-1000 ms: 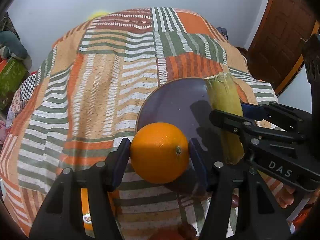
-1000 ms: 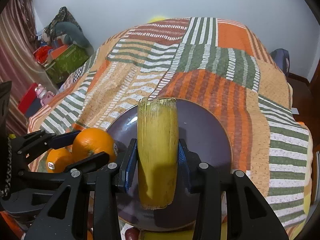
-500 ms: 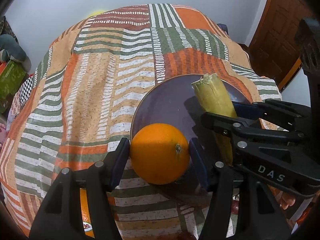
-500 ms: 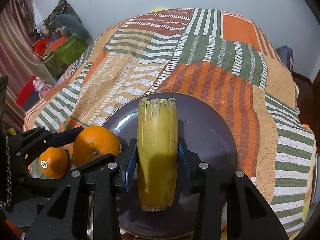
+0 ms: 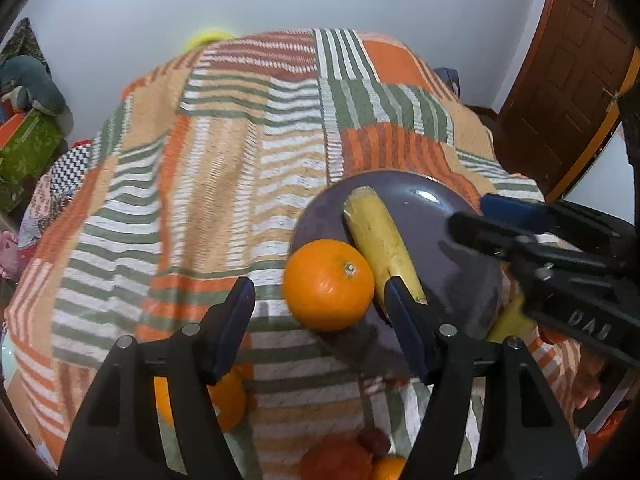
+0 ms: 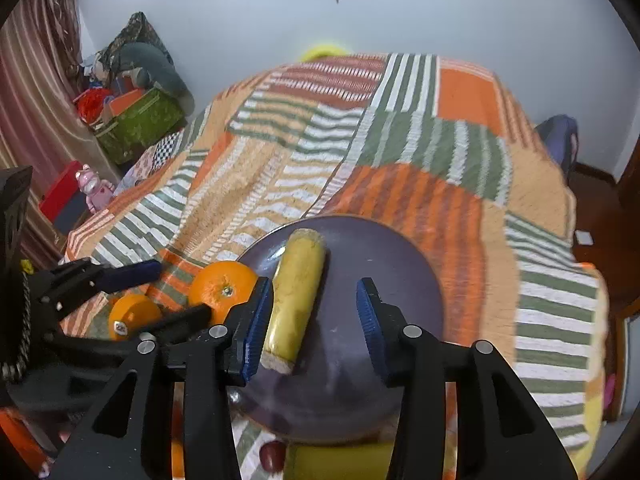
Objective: Organize fruits
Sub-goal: 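Release the corn cob onto the plate with the right tool while the left tool releases the orange, then grasp the large Dole-sticker orange with the left tool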
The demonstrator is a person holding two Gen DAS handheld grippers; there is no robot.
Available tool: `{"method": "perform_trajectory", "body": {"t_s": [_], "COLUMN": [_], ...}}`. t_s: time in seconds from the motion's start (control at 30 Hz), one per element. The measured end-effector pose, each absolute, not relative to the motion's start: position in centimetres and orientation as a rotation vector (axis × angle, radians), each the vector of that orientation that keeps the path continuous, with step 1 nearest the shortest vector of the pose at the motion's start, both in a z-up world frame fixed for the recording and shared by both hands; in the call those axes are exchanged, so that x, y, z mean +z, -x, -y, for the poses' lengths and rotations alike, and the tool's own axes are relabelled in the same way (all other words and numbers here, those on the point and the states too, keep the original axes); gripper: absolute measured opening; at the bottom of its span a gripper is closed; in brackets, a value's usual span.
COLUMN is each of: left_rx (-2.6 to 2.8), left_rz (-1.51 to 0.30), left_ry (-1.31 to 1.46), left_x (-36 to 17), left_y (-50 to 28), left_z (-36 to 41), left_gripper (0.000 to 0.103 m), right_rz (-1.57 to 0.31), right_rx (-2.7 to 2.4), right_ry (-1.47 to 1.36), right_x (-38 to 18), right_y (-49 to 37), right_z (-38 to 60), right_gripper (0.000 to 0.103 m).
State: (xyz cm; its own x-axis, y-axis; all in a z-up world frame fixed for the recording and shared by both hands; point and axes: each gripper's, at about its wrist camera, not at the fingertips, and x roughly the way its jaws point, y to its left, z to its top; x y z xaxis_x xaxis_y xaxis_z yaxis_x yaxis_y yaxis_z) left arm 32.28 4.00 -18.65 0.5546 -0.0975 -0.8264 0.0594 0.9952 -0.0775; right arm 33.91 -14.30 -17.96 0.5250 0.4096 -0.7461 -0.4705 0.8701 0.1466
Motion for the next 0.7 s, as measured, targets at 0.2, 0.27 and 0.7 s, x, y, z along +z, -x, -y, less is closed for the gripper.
{"method": "perform_trajectory", "body": {"t_s": [0.2,0.27,0.7], "left_rx": [-0.05,-0.036,0.038], "left_rz": [-0.935,-0.931,-0.999], "left_ry": [0.037,0.032,0.051], "left_x": [-16.4,-16.0,-18.3], "left_y": [-28.9,-28.0,-24.2], "left_z": [-6.3,-7.1,-12.3], "left_gripper": [0.074,0.074,0.078], "right_rz": [-0.797,-0.784,-0.817], "right_rx": [0.482,0.472,0.364], "right_ry": [0.064,0.061,0.083], "right_x": [-15.5,-14.9,-16.8], "right_y": [-31.1,-30.3,-26.8], "right_z": [16.5,17.0,20.9], "right_gripper": [0.052,0.054,0.063]}}
